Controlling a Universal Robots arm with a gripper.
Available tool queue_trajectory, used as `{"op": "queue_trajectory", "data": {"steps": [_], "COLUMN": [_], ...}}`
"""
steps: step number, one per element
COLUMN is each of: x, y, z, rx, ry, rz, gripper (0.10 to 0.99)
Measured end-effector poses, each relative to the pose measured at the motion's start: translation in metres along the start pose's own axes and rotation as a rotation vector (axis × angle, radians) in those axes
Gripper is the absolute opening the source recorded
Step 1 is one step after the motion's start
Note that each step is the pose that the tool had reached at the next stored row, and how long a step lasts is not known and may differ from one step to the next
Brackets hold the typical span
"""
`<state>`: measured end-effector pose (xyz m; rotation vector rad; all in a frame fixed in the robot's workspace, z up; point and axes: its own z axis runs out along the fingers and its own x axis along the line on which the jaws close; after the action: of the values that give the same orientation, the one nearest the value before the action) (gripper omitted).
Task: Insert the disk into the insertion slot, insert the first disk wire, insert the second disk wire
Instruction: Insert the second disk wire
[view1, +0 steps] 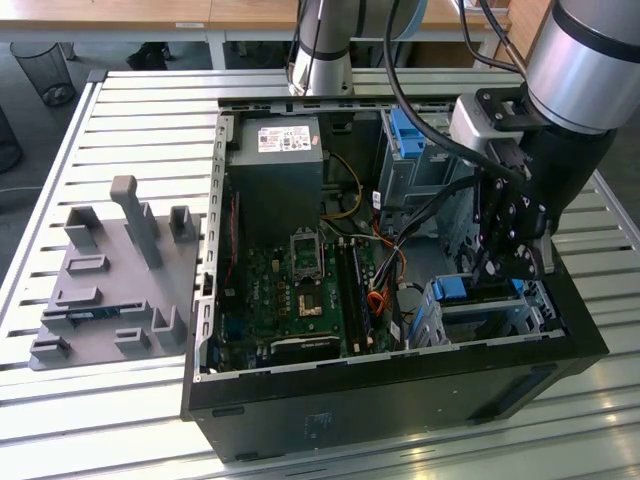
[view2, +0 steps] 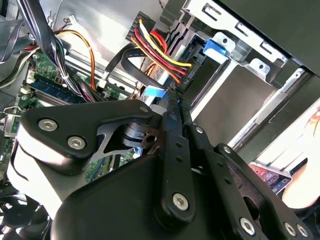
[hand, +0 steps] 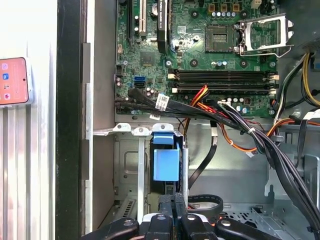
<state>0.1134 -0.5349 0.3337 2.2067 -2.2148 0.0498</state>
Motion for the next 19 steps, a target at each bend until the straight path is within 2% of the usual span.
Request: {"op": "queue_trajectory", "data": {"steps": [5,19], "x": [0.0,0.0001], "y": [-0.0005,-0.0008], "z": [0.001,0.0035], "rx": [0.0,0.0], "ry": [-0.0039,-0.0036], "rz": [0.0,0.0], "gripper": [0.141,0.141]}}
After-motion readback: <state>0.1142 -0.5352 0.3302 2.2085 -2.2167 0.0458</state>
